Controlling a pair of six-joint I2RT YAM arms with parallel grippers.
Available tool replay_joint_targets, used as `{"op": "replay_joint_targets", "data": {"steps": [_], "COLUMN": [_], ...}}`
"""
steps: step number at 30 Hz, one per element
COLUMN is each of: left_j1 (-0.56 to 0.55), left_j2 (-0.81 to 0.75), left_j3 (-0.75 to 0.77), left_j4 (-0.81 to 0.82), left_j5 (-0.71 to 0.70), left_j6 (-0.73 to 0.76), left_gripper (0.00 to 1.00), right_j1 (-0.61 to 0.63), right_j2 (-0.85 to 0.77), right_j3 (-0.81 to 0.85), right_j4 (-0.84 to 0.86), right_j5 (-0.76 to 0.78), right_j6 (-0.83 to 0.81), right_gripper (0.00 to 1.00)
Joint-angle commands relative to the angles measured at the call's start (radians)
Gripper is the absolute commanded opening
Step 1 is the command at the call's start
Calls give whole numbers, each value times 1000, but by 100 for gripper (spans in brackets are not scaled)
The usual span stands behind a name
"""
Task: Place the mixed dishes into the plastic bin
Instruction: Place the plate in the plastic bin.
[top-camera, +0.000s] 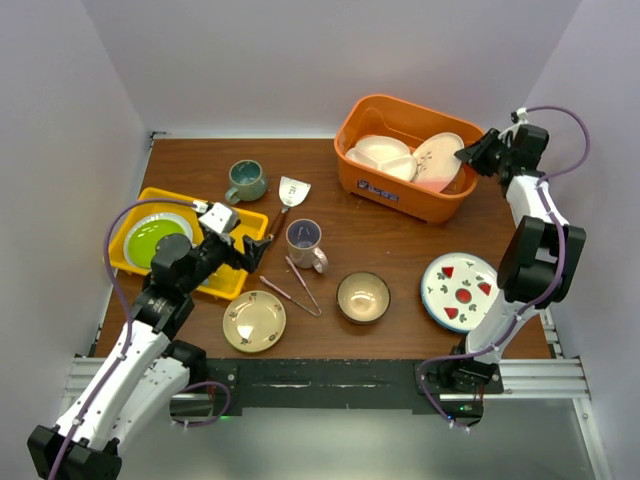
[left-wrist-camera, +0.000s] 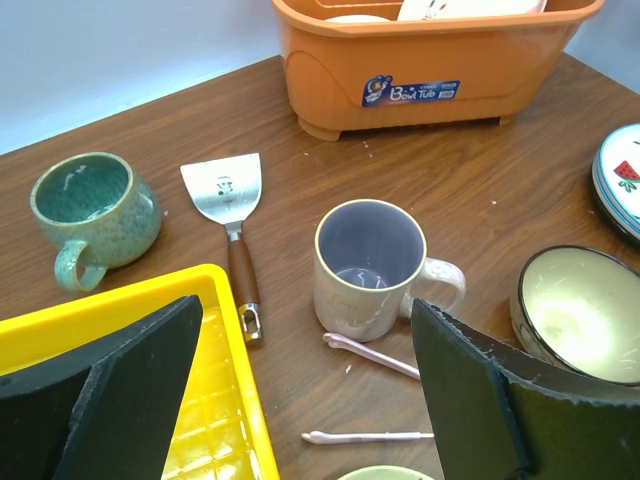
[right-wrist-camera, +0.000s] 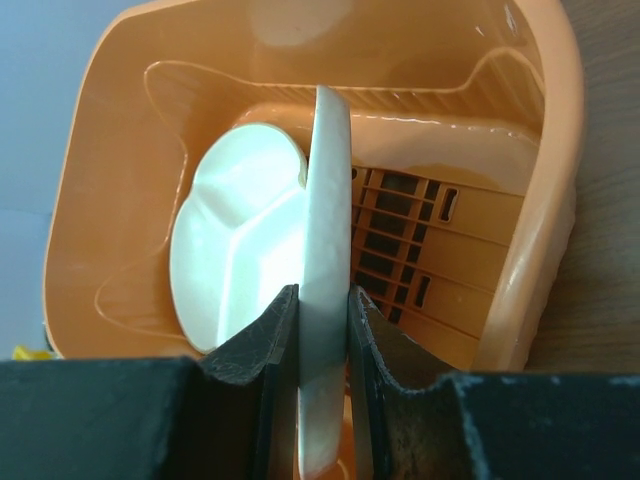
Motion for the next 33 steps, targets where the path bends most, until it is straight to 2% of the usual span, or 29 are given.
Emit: {"op": "replay_joint_targets", "data": {"steps": [1, 3, 5, 13, 22, 33], "left_j1": [0, 0, 0, 0, 0, 0], "left_j2": [24, 38, 51, 61, 62, 44], "left_j3": [21, 40, 69, 66, 57, 20], "left_j4": [55, 85, 84, 93, 88, 85], "left_j5": [54, 73, 86, 107, 132, 129], "left_j6": [-47, -67, -86, -113, -110, -84], "left_gripper": [91, 91, 91, 91, 91, 91], "right_j1": [60, 80, 97, 105, 149, 168], "right_j2": [-35, -17, 23, 118, 182, 175], "right_j3": [133, 193, 262, 392, 457, 462], "right_j4": [-57, -142, -226, -379, -441, -464], "right_j5": [37, 95, 158, 249, 404, 565], "right_j6": [-93, -187, -259, -356, -460, -575], "right_gripper": [0, 0, 5, 12, 31, 52]}}
